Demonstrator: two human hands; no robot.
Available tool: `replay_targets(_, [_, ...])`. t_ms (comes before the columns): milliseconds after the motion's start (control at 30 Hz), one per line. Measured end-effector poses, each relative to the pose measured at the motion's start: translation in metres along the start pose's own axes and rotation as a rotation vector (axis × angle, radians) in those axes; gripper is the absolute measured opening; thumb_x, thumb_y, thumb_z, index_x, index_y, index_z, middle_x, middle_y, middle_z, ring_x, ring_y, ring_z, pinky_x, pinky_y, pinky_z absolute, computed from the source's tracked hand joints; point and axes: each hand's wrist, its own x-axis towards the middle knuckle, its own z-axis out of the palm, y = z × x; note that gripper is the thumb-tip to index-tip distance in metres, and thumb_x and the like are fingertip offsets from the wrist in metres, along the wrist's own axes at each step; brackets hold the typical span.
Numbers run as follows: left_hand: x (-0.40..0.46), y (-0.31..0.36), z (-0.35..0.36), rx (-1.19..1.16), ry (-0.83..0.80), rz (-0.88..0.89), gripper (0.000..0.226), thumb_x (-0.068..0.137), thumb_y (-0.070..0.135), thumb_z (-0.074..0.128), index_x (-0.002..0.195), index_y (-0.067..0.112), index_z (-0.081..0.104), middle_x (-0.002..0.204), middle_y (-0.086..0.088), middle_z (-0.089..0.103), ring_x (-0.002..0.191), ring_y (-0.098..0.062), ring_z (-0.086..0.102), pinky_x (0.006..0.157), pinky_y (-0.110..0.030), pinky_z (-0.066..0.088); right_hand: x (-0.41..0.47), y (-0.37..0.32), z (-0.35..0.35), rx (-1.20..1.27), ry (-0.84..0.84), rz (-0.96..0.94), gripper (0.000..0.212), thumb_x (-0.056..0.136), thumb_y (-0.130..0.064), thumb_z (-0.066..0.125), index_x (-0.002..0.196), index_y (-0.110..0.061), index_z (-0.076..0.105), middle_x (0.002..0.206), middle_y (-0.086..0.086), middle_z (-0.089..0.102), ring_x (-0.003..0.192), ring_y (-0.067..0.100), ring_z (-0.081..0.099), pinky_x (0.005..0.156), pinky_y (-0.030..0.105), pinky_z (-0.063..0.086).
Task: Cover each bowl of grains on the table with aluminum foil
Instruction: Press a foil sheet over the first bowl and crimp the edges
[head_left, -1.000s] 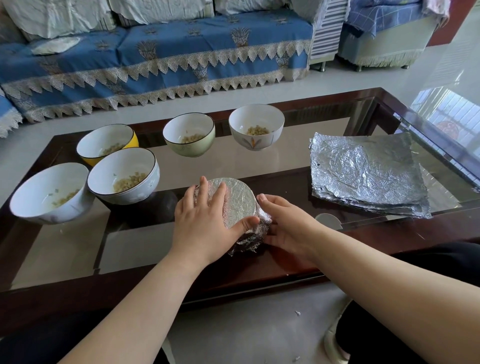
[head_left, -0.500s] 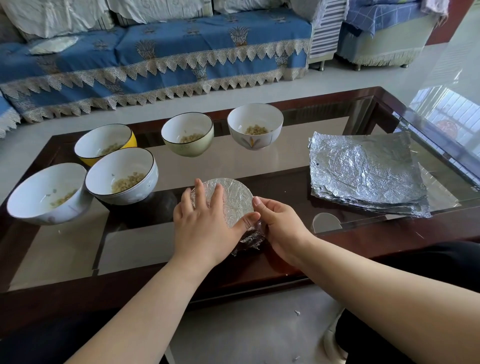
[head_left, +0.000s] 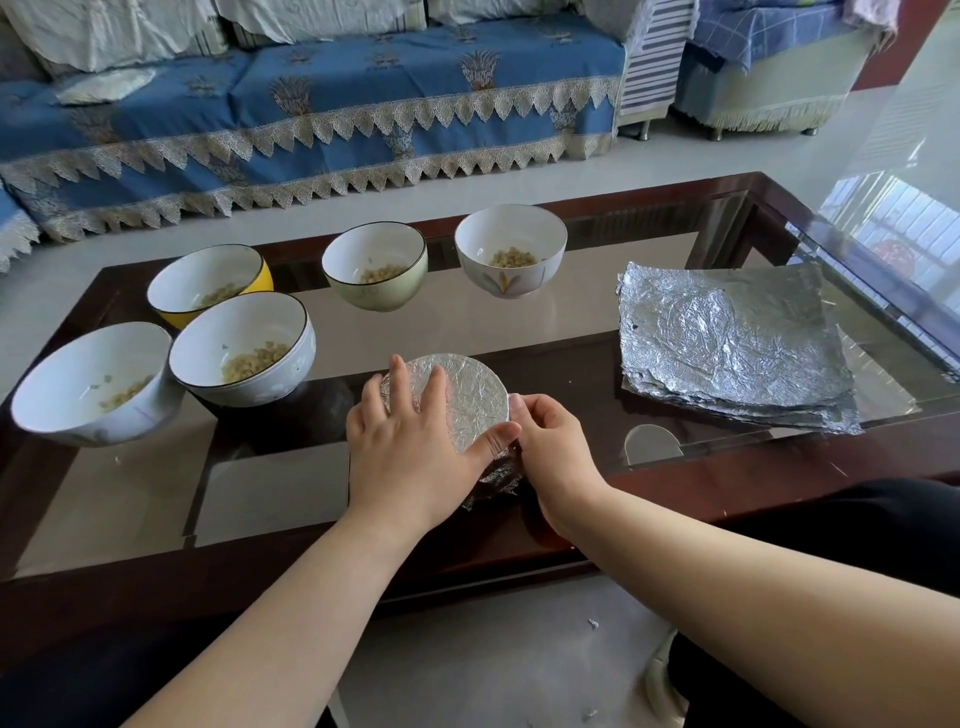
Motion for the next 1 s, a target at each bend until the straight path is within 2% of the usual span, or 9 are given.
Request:
replay_targets(67, [0.000, 0.000, 0.000, 0.000, -0.001, 0.001, 0.122, 0.057, 0.095, -0.009, 0.156, 0.028, 0.012, 0.165, -0.013, 0.001, 0.149, -0.035, 0.004, 0.118, -0.051, 0.013, 0.000, 0.000, 0.000, -0.019, 0.012, -0.006, 0.022, 0.100, -0.030, 0.053, 0.091, -0.014, 0.066, 0.077, 0.003, 0.064, 0.068, 0.012, 0.058, 0.069, 0.031, 0.052])
replay_targets(300, [-0.002, 0.001, -0.004, -0.007, 0.003, -0.007, 0.129, 0.050, 0.096, -0.014, 0.155, 0.027, 0.017, 0.165, -0.013, 0.004, 0.148, -0.036, 0.007, 0.116, -0.051, 0.016, 0.007, 0.000, 0.005, -0.074, 0.056, 0.016, 0.019, 0.098, -0.030, 0.055, 0.088, -0.019, 0.067, 0.086, 0.008, 0.071, 0.077, 0.019, 0.064, 0.083, 0.045, 0.055])
replay_targets(400, [-0.002, 0.002, -0.004, -0.005, 0.006, -0.010, 0.135, 0.046, 0.097, -0.022, 0.155, 0.027, 0.017, 0.165, -0.013, 0.004, 0.148, -0.036, 0.008, 0.116, -0.051, 0.016, 0.009, 0.000, 0.006, -0.101, 0.075, 0.025, 0.015, 0.097, -0.027, 0.055, 0.089, -0.021, 0.066, 0.091, 0.005, 0.071, 0.087, 0.022, 0.067, 0.086, 0.043, 0.056])
replay_targets(467, [-0.002, 0.002, -0.005, -0.007, 0.002, -0.013, 0.136, 0.045, 0.097, -0.022, 0.155, 0.027, 0.017, 0.165, -0.013, 0.004, 0.148, -0.036, 0.008, 0.116, -0.051, 0.016, 0.012, 0.000, 0.007, -0.117, 0.086, 0.022, 0.012, 0.096, -0.025, 0.056, 0.089, -0.022, 0.064, 0.090, 0.002, 0.069, 0.085, 0.018, 0.065, 0.086, 0.042, 0.055])
replay_targets(600, [-0.002, 0.002, -0.005, 0.002, -0.002, -0.011, 0.134, 0.047, 0.097, -0.021, 0.155, 0.027, 0.016, 0.165, -0.014, 0.004, 0.148, -0.036, 0.008, 0.116, -0.051, 0.016, 0.015, -0.002, 0.007, -0.144, 0.078, 0.014, 0.006, 0.092, -0.018, 0.062, 0.087, -0.021, 0.063, 0.092, 0.005, 0.070, 0.081, 0.018, 0.064, 0.083, 0.041, 0.055])
replay_targets(700, [-0.004, 0.004, -0.006, -0.002, -0.013, -0.017, 0.128, 0.051, 0.095, -0.013, 0.156, 0.026, 0.014, 0.165, -0.014, 0.002, 0.149, -0.036, 0.006, 0.117, -0.051, 0.015, 0.016, -0.003, 0.005, -0.201, 0.048, 0.000, 0.019, 0.085, -0.001, 0.058, 0.087, -0.019, 0.059, 0.087, 0.005, 0.067, 0.078, 0.017, 0.062, 0.079, 0.038, 0.055])
replay_targets(800, [-0.005, 0.005, -0.005, 0.004, -0.018, -0.022, 0.126, 0.054, 0.095, -0.011, 0.156, 0.026, 0.011, 0.165, -0.015, 0.000, 0.149, -0.036, 0.004, 0.117, -0.051, 0.014, 0.018, -0.007, 0.001, -0.251, 0.049, 0.008, 0.031, 0.079, 0.009, 0.046, 0.084, -0.021, 0.054, 0.083, 0.002, 0.063, 0.073, 0.016, 0.058, 0.064, 0.030, 0.050])
replay_targets(900, [-0.005, 0.004, -0.005, 0.011, -0.022, -0.019, 0.121, 0.058, 0.091, -0.015, 0.157, 0.025, 0.010, 0.165, -0.016, 0.000, 0.149, -0.037, 0.004, 0.117, -0.052, 0.014, 0.018, -0.010, -0.001, -0.316, 0.058, 0.012, 0.037, 0.078, 0.008, 0.038, 0.088, -0.024, 0.051, 0.100, 0.003, 0.062, 0.083, 0.021, 0.059, 0.066, 0.030, 0.048])
replay_targets(1000, [-0.005, 0.005, -0.005, -0.004, -0.017, -0.022, 0.105, 0.071, 0.080, -0.018, 0.157, 0.026, 0.013, 0.165, -0.016, 0.001, 0.149, -0.037, 0.005, 0.117, -0.052, 0.013, 0.007, -0.014, 0.001, -0.319, 0.087, -0.130, 0.033, 0.089, 0.001, 0.037, 0.097, -0.029, 0.048, 0.114, 0.002, 0.053, 0.096, 0.025, 0.062, 0.075, 0.033, 0.052])
